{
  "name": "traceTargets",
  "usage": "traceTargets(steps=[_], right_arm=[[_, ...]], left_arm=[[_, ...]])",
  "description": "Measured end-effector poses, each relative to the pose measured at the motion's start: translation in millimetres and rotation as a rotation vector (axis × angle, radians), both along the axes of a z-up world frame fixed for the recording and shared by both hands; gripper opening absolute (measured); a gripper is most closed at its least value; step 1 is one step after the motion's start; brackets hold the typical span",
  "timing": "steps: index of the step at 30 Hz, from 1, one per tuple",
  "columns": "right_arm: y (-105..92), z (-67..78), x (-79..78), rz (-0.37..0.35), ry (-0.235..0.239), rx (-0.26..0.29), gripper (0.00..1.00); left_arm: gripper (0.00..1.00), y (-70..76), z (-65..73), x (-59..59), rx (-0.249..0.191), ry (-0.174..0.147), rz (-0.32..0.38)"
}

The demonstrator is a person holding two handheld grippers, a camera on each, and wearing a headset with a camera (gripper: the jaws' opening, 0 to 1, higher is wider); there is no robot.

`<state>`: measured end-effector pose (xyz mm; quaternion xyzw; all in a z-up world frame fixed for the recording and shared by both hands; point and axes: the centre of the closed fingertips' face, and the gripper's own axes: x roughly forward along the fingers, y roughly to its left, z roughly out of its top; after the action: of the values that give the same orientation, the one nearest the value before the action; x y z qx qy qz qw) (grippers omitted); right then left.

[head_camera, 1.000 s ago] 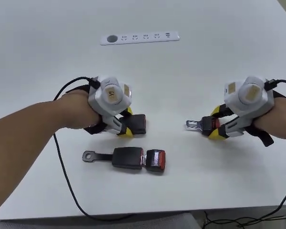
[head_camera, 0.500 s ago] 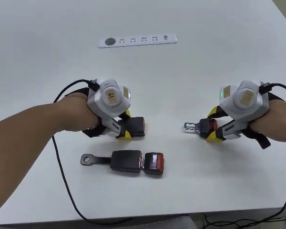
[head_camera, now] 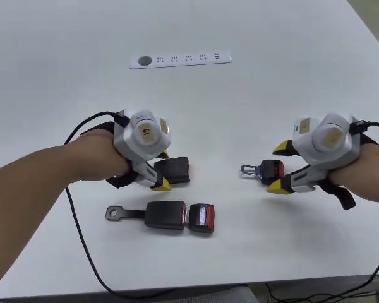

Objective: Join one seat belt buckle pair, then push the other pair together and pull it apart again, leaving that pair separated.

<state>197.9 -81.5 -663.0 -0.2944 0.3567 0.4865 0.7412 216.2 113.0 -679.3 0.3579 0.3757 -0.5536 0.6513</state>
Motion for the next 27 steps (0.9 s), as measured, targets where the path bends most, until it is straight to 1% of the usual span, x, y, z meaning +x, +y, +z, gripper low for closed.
traceTargets(steps=[1,2,3,4,5,7,8,9,10,11,13,16,17,19,21,22,23,24,25,27], right_arm=[[1.1,1.6,-1.5,-0.005,-0.003,0.004,0.51],[3.6,3.1,-4.3,-0.024,0.0,0.014,0.52],[5.1,3.8,-7.0,-0.041,0.011,0.023,0.54],[7.4,4.8,-11.1,-0.051,0.021,0.03,0.55],[9.1,4.7,-13.1,-0.05,0.018,0.033,0.55],[14.3,7.4,-19.3,-0.051,0.013,0.046,0.56],[16.9,9.4,-21.8,-0.06,0.007,0.054,0.57],[18.7,9.6,-23.1,-0.064,0.004,0.06,0.57],[21.1,10.7,-24.9,-0.069,0.001,0.07,0.57],[24.4,14.6,-29.4,-0.079,-0.002,0.081,0.58],[29.0,17.0,-35.1,-0.083,-0.016,0.096,0.59],[35.3,23.6,-45.1,-0.089,-0.026,0.116,0.62],[35.9,23.7,-47.7,-0.085,-0.033,0.115,0.62],[34.3,23.5,-49.6,-0.082,-0.047,0.111,0.63],[33.0,26.7,-51.3,-0.089,-0.051,0.119,0.65],[31.8,27.6,-52.3,-0.09,-0.051,0.119,0.65],[30.2,29.5,-54.0,-0.096,-0.054,0.121,0.65],[29.2,30.4,-55.2,-0.099,-0.055,0.123,0.66],[28.4,30.4,-56.3,-0.101,-0.055,0.125,0.67],[28.5,32.4,-60.3,-0.091,-0.07,0.14,0.68]], left_arm=[[0.46,0.2,5.1,-0.7,-0.017,-0.007,0.021],[0.46,1.0,7.7,-1.2,-0.027,-0.01,0.039],[0.47,2.6,11.8,-2.3,-0.042,-0.011,0.074],[0.48,4.5,12.7,-3.5,-0.048,-0.008,0.099],[0.48,5.8,14.3,-5.6,-0.053,-0.008,0.103],[0.49,9.0,20.1,-14.1,-0.063,-0.015,0.098],[0.51,9.1,23.1,-23.2,-0.065,-0.011,0.093],[0.53,9.4,24.3,-26.3,-0.07,-0.014,0.102],[0.54,12.7,23.3,-29.2,-0.074,-0.019,0.109],[0.57,13.5,24.0,-32.1,-0.081,-0.022,0.114],[0.6,15.5,24.4,-37.9,-0.101,-0.02,0.136],[0.63,12.3,31.6,-54.5,-0.121,-0.024,0.164],[0.65,12.6,33.0,-57.9,-0.127,-0.023,0.171],[0.68,17.6,34.2,-64.2,-0.143,-0.024,0.2],[0.7,22.8,35.3,-74.3,-0.148,-0.017,0.222],[0.72,30.6,34.4,-76.7,-0.147,-0.02,0.231],[0.74,34.4,34.0,-78.8,-0.145,-0.024,0.239],[0.76,41.5,32.1,-81.5,-0.141,-0.025,0.258],[0.78,45.8,31.3,-83.7,-0.138,-0.025,0.268],[0.81,54.3,30.9,-89.0,-0.135,-0.027,0.293]])
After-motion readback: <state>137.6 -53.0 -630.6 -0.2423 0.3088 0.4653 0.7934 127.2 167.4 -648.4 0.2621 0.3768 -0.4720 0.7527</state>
